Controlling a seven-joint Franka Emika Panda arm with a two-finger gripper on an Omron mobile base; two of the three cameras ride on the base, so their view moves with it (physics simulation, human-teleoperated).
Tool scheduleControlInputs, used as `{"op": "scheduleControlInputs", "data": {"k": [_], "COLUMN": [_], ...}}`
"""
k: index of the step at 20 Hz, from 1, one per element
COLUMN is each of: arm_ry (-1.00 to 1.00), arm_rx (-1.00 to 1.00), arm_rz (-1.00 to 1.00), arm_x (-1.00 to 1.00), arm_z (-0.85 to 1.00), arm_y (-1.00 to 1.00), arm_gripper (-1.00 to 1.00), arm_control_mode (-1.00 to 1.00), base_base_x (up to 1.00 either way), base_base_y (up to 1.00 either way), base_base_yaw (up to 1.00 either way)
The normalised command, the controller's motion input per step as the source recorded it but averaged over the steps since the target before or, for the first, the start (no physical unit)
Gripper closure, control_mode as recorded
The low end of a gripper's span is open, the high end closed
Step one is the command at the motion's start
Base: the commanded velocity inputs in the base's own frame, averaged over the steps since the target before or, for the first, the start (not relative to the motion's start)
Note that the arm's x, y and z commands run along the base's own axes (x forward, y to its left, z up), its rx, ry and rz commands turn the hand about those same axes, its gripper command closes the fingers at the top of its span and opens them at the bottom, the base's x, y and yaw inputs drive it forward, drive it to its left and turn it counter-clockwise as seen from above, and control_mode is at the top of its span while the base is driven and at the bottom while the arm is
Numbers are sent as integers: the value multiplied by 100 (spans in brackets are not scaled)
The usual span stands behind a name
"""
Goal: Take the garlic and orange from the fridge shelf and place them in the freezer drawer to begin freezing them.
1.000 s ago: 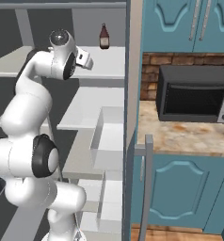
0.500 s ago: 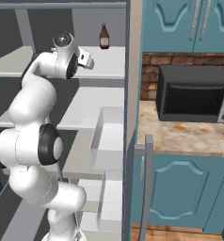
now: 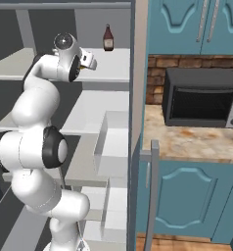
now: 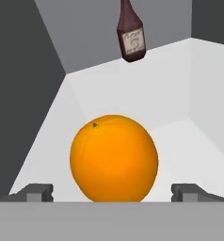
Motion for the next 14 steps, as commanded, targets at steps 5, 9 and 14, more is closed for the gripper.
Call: {"op": "scheduleControlInputs", "data": {"k": [5,9,14], "arm_ry": [0,2,6], "arm_rx": [0,0,0], "arm_rz": [0,0,0], "arm_x": [36,33,41], "arm_z": [-5,-16,-25], "arm_y": [0,0,0], "arm_gripper": [-100,-100,-100], "arm_control_mode": [-100,-100,-100], "base_base_x": [0,0,0], "base_base_y": [0,0,0], "base_base_yaw": [0,0,0]}}
